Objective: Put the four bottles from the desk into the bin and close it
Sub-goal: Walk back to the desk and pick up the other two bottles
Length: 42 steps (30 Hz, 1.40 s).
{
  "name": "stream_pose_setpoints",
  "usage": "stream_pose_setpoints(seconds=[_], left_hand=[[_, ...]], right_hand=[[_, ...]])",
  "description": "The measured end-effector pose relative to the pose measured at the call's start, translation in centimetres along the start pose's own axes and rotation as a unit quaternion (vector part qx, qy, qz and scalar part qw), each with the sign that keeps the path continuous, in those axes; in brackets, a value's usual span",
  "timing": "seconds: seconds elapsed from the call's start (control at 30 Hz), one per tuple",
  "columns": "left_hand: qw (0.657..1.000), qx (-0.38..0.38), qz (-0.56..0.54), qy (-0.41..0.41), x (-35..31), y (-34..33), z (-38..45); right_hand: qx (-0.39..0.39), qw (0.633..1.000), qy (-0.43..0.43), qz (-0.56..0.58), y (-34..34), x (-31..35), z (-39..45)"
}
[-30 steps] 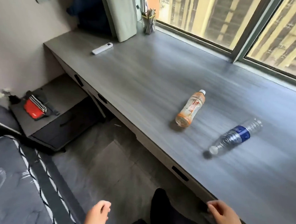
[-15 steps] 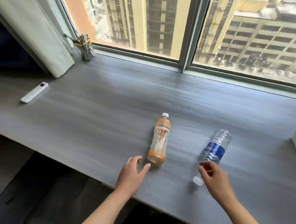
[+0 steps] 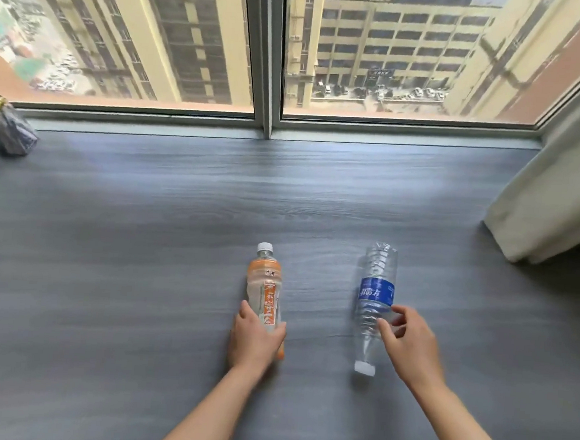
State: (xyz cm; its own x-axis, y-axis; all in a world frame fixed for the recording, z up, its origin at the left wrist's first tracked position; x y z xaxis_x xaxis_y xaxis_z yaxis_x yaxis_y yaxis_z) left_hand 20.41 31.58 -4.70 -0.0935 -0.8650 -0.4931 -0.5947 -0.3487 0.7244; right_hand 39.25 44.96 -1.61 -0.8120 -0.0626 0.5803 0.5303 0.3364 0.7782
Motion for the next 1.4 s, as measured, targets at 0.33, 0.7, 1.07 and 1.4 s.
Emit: stream_pose_setpoints(seconds=[0.33, 0.7, 1.07, 1.4], left_hand=[[0.996, 0.029, -0.087, -0.021, 1.5, 1.6, -0.2], [0.995, 0.037, -0.094, -0.024, 2.0, 1.0, -3.1], [0.982, 0.120, -0.129, -0.064, 2.4, 0.7, -8.6], [0.941, 0.274, -0.048, -0.191, 5.5, 1.1, -13.9]], right_hand=[[0.044, 0.994, -0.096, -0.031, -2.2, -0.1, 1.3], [0.091, 0.989, -0.106, 0.038, -2.6, -0.4, 1.6], [0.203, 0.887, -0.157, 0.383, 1.8, -4.6, -4.3], [0.113, 0.870, -0.235, 0.419, 4.1, -10.7, -16.9]])
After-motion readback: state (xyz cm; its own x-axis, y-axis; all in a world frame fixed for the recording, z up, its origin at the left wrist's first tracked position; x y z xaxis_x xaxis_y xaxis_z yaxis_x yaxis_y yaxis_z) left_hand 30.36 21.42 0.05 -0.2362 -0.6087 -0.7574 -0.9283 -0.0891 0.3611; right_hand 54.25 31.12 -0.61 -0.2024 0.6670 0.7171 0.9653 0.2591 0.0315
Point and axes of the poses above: each hand's wrist, its own z-axis towards the middle knuckle, its own y-axis out of the back of the hand, x = y × z, the point moved 1 cm from there along z, towards the middle knuckle, and after that the axes turned 2 degrees about -x, right-handed, at the moved point
